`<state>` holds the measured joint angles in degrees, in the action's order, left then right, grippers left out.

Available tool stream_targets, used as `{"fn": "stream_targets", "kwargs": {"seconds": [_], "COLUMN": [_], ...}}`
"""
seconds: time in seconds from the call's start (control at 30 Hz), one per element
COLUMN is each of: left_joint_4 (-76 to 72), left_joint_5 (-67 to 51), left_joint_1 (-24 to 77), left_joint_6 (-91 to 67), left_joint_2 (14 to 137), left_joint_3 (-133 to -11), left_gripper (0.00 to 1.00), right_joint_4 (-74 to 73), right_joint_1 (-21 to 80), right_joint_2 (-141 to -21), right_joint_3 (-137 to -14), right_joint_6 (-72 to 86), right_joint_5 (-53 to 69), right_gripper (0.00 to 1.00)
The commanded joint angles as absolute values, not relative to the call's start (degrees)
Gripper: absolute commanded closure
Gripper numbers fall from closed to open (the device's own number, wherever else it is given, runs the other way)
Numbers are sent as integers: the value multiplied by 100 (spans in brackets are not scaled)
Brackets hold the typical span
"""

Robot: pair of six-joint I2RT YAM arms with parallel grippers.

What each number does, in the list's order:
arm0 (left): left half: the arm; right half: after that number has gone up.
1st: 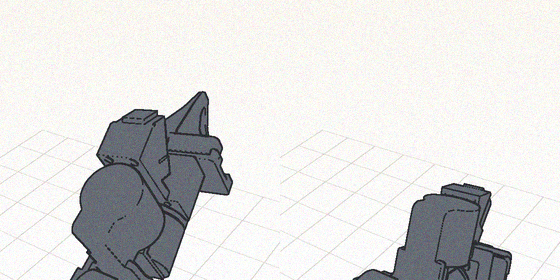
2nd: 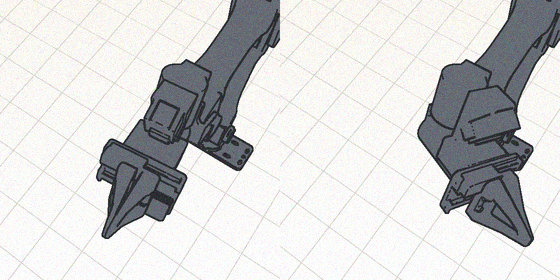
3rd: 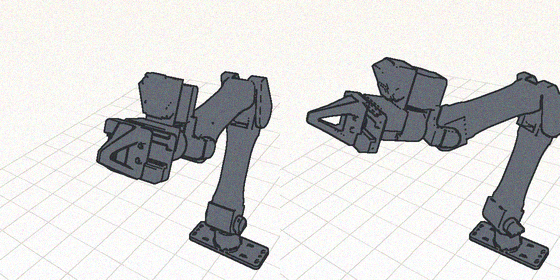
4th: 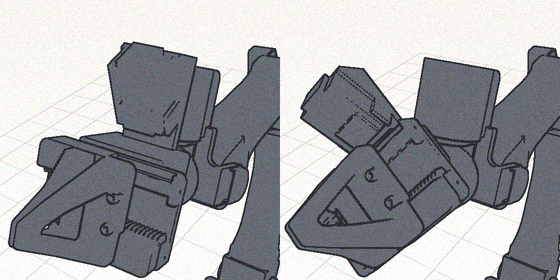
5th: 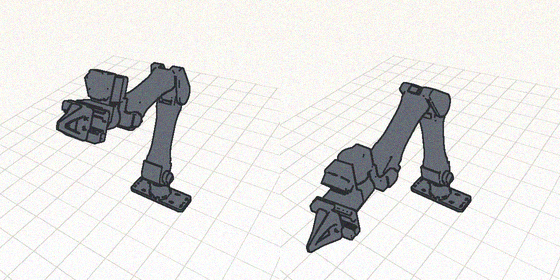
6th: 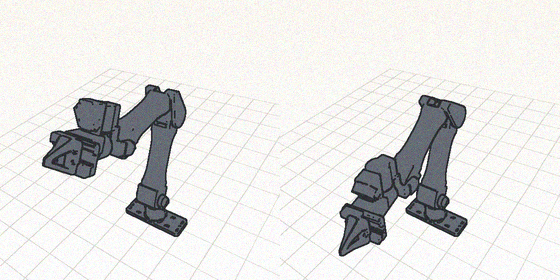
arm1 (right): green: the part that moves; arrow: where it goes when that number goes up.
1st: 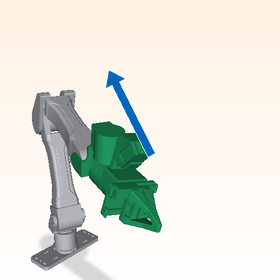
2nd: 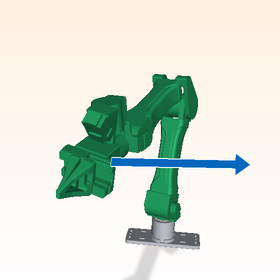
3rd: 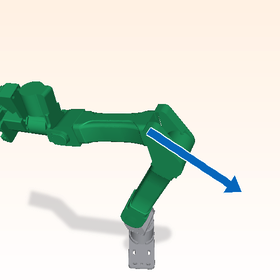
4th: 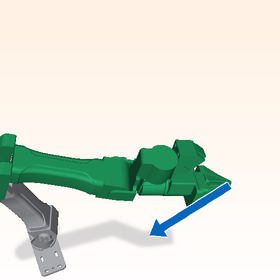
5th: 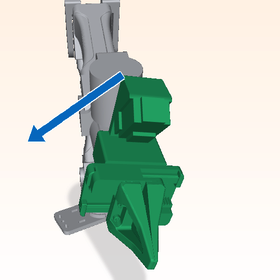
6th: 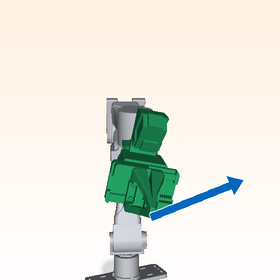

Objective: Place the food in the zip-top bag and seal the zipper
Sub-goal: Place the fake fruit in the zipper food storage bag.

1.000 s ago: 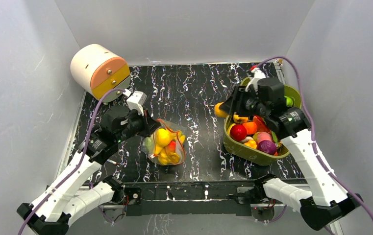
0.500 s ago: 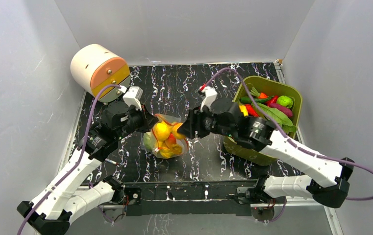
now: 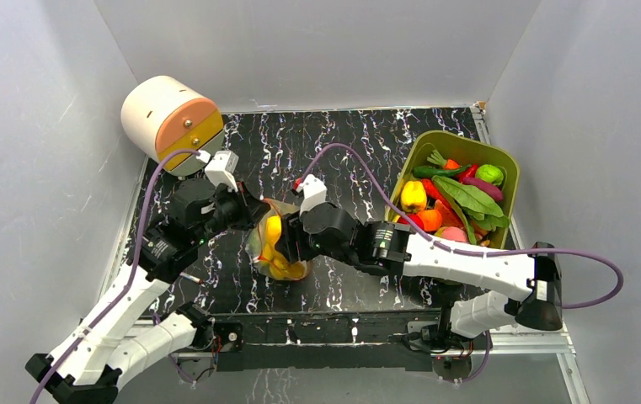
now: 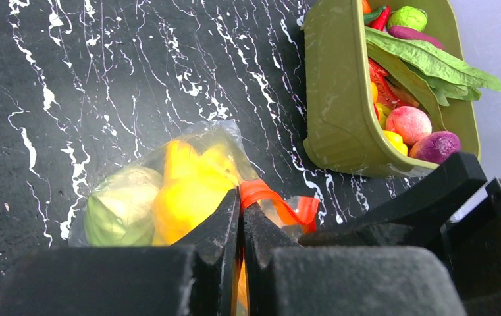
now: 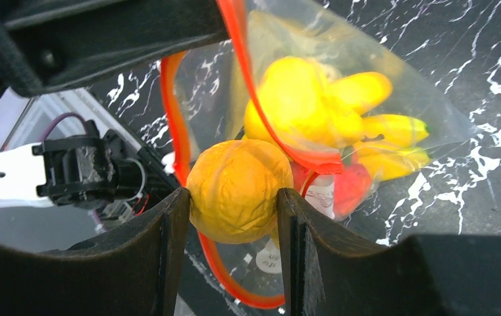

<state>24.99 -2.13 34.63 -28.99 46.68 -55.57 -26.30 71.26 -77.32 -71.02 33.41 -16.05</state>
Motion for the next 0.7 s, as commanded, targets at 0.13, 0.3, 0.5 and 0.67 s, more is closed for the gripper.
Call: {"fn": "stream_targets", "kwargs": {"seconds": [0.13,0.3,0.5,0.67], "left_joint_4": [2452,2448,2443,2496], "left_joint_5": [-226,-231,-228,-221], "left_joint_1": [3475,3469,3471,3472], "left_joint_6": [-3067,-3128,-3170,-3162], "left_joint_2": [4423,4410,4411,4408], "left_joint_3": [-5685,-5681,-5651,-5669], "left_gripper": [100,100,100,100], "right_joint_4": [-1942,-1826,-1839,-1943], "right_joint_1": [7185,7189,7187,7189], "right_joint_2": [-7679,-7697,-7925,-7830], "right_joint_3": [-6866,-6629,-6658,-6884], "right_joint_6": [3145,3077,3072,2989], "right_joint_5": [-2232,-1986,-1581,-1249], "right_gripper": [67,64,48,32]}}
